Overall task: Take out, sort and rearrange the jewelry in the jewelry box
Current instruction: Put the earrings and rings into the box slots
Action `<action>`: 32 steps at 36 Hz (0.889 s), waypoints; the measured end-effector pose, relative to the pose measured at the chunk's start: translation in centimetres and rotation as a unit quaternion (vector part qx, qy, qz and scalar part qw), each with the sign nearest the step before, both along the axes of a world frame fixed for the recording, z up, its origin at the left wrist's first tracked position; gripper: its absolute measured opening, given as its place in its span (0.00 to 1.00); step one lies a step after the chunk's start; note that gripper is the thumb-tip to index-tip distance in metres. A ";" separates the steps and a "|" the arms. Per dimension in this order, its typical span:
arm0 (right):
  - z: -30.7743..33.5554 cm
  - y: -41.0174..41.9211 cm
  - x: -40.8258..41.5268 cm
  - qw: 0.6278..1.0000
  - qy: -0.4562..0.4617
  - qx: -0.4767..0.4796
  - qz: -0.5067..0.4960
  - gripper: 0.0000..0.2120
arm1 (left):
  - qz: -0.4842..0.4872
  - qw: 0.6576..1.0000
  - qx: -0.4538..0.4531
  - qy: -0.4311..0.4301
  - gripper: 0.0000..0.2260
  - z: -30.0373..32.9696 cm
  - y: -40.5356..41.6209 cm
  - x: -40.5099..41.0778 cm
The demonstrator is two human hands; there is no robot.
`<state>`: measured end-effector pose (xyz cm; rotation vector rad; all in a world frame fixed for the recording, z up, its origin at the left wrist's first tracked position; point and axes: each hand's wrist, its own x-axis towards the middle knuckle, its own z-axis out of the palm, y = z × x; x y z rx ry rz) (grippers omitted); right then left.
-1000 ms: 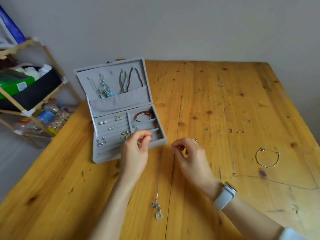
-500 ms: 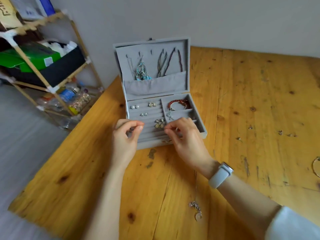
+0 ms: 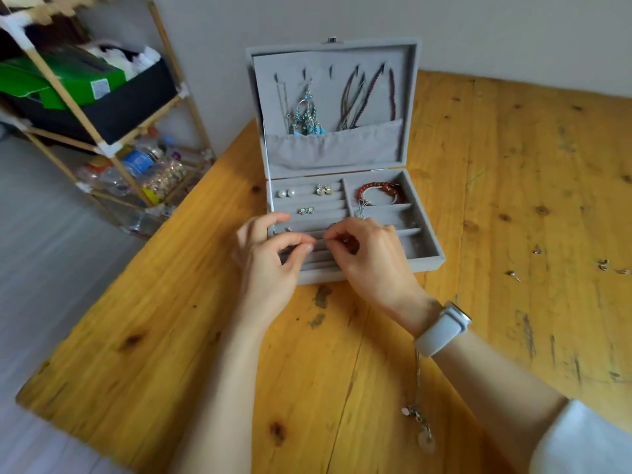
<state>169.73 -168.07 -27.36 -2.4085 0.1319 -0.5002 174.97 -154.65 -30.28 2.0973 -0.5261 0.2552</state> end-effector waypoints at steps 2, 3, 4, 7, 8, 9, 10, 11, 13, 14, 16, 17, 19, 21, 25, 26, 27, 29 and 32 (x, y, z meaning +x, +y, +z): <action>-0.1 0.1 0.2 1.000 0.006 -0.022 -0.004 0.04 | 0.000 1.000 -0.002 -0.003 0.04 -0.1 0.0 0.1; -0.2 0.1 0.2 0.999 0.008 -0.032 -0.008 0.04 | 0.000 1.000 -0.004 -0.004 0.04 -0.1 0.0 0.0; -0.2 0.1 0.2 0.999 0.012 -0.038 -0.011 0.04 | 0.000 1.000 -0.005 0.000 0.04 -0.1 -0.1 0.0; -0.2 0.1 0.2 0.998 0.024 -0.050 -0.015 0.05 | 0.002 1.000 -0.002 0.012 0.04 -0.1 -0.1 -0.1; -0.2 0.1 0.1 0.998 0.027 -0.056 -0.016 0.06 | 0.003 1.000 -0.001 0.012 0.04 0.0 -0.1 -0.1; -0.1 0.1 0.1 0.998 0.029 -0.060 -0.018 0.06 | 0.002 1.000 -0.001 0.012 0.04 0.0 -0.1 -0.1; -0.1 0.1 0.1 0.997 0.030 -0.062 -0.021 0.06 | 0.003 1.000 -0.002 0.013 0.04 0.0 -0.1 -0.2; -0.1 0.1 0.1 0.997 0.031 -0.063 -0.023 0.06 | 0.005 1.000 -0.003 0.014 0.04 0.1 -0.1 -0.2; -0.1 0.1 0.1 0.997 0.033 -0.063 -0.028 0.06 | 0.007 1.000 0.001 0.019 0.04 0.1 -0.1 -0.2; -0.1 0.1 0.1 0.997 0.033 -0.062 -0.031 0.05 | 0.008 1.000 0.003 0.022 0.04 0.1 -0.1 -0.2; -0.2 0.1 0.0 0.997 0.031 -0.063 -0.034 0.05 | 0.008 1.000 0.011 0.022 0.05 0.2 0.0 -0.3; -0.2 0.1 0.0 0.997 0.031 -0.065 -0.034 0.05 | 0.010 1.000 0.017 0.020 0.05 0.3 -0.1 -0.4; -0.3 0.1 -0.1 0.996 0.031 -0.071 -0.035 0.05 | 0.019 0.999 0.027 0.010 0.05 0.3 -0.1 -0.5; -0.3 0.1 -0.1 0.996 0.027 -0.077 -0.036 0.05 | 0.025 0.999 0.032 0.007 0.05 0.4 -0.1 -0.5; -0.4 0.2 -0.1 0.995 0.021 -0.086 -0.041 0.05 | 0.039 0.999 0.035 0.017 0.07 0.5 -0.2 -0.4; -0.4 0.2 0.0 0.995 0.022 -0.089 -0.042 0.05 | 0.043 0.998 0.034 0.014 0.07 0.5 -0.2 -0.4; -0.4 0.2 0.0 0.995 0.023 -0.091 -0.042 0.05 | 0.045 0.998 0.031 0.010 0.05 0.6 -0.2 -0.4; -0.4 0.2 0.0 0.994 0.022 -0.097 -0.042 0.05 | 0.046 0.999 0.028 0.003 0.03 0.5 -0.1 -0.5; -0.5 0.2 0.0 0.994 0.015 -0.104 -0.043 0.05 | 0.042 0.999 0.018 -0.015 0.07 0.4 -0.1 -0.5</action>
